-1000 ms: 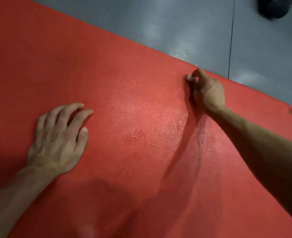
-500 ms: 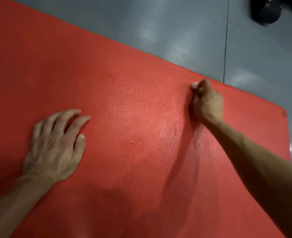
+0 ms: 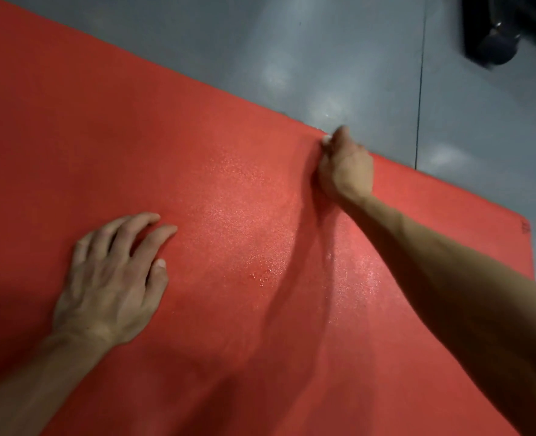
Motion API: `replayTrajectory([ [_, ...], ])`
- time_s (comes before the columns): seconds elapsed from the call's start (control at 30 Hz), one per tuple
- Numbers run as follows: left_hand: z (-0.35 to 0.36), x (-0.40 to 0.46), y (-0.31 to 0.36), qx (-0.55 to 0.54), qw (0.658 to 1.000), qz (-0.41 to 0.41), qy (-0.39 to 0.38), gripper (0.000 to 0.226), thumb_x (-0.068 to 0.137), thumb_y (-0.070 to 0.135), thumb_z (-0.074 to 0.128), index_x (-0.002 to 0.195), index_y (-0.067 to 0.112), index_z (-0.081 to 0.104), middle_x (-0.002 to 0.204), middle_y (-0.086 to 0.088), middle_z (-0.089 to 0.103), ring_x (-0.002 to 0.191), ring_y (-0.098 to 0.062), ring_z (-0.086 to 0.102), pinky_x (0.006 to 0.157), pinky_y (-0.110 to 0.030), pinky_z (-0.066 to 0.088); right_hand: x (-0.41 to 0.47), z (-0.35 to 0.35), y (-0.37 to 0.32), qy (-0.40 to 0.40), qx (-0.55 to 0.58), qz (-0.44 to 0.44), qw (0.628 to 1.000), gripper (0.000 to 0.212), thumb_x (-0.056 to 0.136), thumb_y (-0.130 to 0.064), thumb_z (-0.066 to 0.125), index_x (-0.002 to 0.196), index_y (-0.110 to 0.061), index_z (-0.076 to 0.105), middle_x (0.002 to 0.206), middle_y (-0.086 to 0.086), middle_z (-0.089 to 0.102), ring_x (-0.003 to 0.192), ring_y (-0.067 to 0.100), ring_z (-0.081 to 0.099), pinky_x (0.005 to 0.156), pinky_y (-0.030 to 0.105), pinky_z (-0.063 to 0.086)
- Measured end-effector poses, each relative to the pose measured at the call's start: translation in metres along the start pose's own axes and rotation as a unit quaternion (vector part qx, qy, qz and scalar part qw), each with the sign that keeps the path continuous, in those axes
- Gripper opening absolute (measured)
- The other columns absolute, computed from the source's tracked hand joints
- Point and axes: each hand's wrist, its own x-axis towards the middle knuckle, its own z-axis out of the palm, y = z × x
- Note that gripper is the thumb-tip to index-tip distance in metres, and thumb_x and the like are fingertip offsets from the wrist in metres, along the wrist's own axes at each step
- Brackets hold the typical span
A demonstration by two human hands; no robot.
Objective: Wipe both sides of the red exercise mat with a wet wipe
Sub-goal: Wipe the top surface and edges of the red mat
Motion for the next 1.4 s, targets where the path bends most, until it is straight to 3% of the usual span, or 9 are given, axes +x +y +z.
replayTrajectory([
  [0.13, 0.0, 0.001, -0.001, -0.003, 1.0, 0.0, -0.004, 0.051, 0.089, 0.033, 0.044, 0.136, 0.021, 0.062, 0.144, -0.005, 0.051, 0.127, -0.036, 0.049, 0.103, -0.059, 0.037, 0.011, 0.007, -0.031, -0.036, 0.0, -0.056, 0.998, 0.022, 0.103, -0.032, 0.045, 0.111, -0.012, 0.05, 0.101, 0.025, 0.068, 0.091, 0.047, 0.063, 0.063, 0.039, 0.031],
  [0.37, 0.001, 0.002, -0.003, -0.005, 1.0, 0.001, -0.006, 0.052, 0.088, 0.034, 0.044, 0.134, 0.022, 0.063, 0.144, -0.004, 0.052, 0.127, -0.033, 0.048, 0.103, -0.056, 0.036, 0.036, -0.02, 0.053, -0.014, -0.037, 0.155, 0.987, 0.029, 0.1, -0.032, 0.053, 0.107, -0.004, 0.058, 0.109, 0.03, 0.067, 0.105, 0.045, 0.062, 0.082, 0.043, 0.047],
  [0.53, -0.001, 0.002, -0.004, 0.0, 1.0, 0.006, -0.006, 0.051, 0.089, 0.035, 0.043, 0.134, 0.023, 0.063, 0.144, -0.004, 0.053, 0.126, -0.032, 0.048, 0.102, -0.054, 0.035, 0.08, 0.005, -0.021, -0.093, 0.034, 0.091, 0.991, 0.026, 0.091, -0.027, 0.068, 0.098, -0.002, 0.069, 0.098, 0.02, 0.074, 0.097, 0.032, 0.071, 0.075, 0.032, 0.054],
  [0.67, -0.001, 0.003, -0.005, -0.003, 1.0, 0.004, -0.008, 0.051, 0.088, 0.035, 0.043, 0.134, 0.024, 0.063, 0.144, -0.003, 0.053, 0.126, -0.032, 0.049, 0.102, -0.054, 0.036, 0.094, -0.015, 0.001, -0.183, -0.072, 0.142, 0.97, 0.036, 0.075, -0.024, 0.086, 0.096, 0.001, 0.072, 0.089, 0.018, 0.073, 0.077, 0.03, 0.07, 0.059, 0.03, 0.05],
  [0.77, -0.001, 0.004, -0.005, -0.005, 1.0, 0.005, -0.01, 0.051, 0.088, 0.035, 0.044, 0.134, 0.023, 0.063, 0.143, -0.003, 0.053, 0.126, -0.031, 0.049, 0.101, -0.054, 0.037, 0.096, -0.031, 0.022, -0.228, -0.08, 0.217, 0.946, 0.013, 0.086, -0.008, 0.066, 0.085, 0.003, 0.073, 0.08, 0.017, 0.074, 0.053, 0.025, 0.057, 0.046, 0.028, 0.043],
  [0.87, -0.002, 0.005, -0.006, -0.007, 1.0, 0.007, -0.01, 0.051, 0.088, 0.035, 0.044, 0.134, 0.024, 0.063, 0.143, -0.003, 0.053, 0.126, -0.03, 0.049, 0.101, -0.053, 0.037, 0.106, -0.019, -0.018, -0.221, -0.099, 0.171, 0.955, 0.018, 0.085, -0.002, 0.059, 0.068, -0.004, 0.064, 0.044, 0.009, 0.058, 0.051, 0.024, 0.051, 0.044, 0.026, 0.042],
  [1.07, -0.002, 0.005, -0.007, -0.002, 1.0, 0.009, -0.012, 0.051, 0.087, 0.034, 0.045, 0.133, 0.024, 0.063, 0.143, -0.001, 0.053, 0.127, -0.028, 0.048, 0.104, -0.051, 0.036, 0.12, 0.024, -0.122, -0.209, 0.065, 0.101, 0.97, 0.027, 0.087, -0.005, 0.055, 0.061, -0.009, 0.06, 0.037, 0.005, 0.053, 0.044, 0.022, 0.054, 0.036, 0.025, 0.041],
  [1.23, -0.004, 0.005, -0.007, -0.008, 1.0, 0.01, -0.01, 0.05, 0.087, 0.033, 0.046, 0.133, 0.024, 0.063, 0.142, -0.001, 0.053, 0.127, -0.028, 0.049, 0.102, -0.05, 0.036, 0.114, 0.001, -0.049, -0.228, -0.07, 0.126, 0.963, 0.032, 0.088, -0.035, 0.07, 0.095, -0.004, 0.073, 0.09, 0.015, 0.075, 0.078, 0.03, 0.068, 0.049, 0.022, 0.04],
  [1.4, -0.004, 0.005, -0.007, -0.009, 1.0, 0.012, -0.02, 0.049, 0.087, 0.033, 0.046, 0.132, 0.024, 0.063, 0.142, -0.002, 0.054, 0.127, -0.028, 0.048, 0.102, -0.05, 0.036, 0.076, 0.004, -0.055, -0.117, -0.001, 0.0, 0.993, 0.015, 0.09, -0.018, 0.06, 0.102, -0.011, 0.064, 0.101, 0.025, 0.07, 0.095, 0.041, 0.067, 0.072, 0.041, 0.05],
])
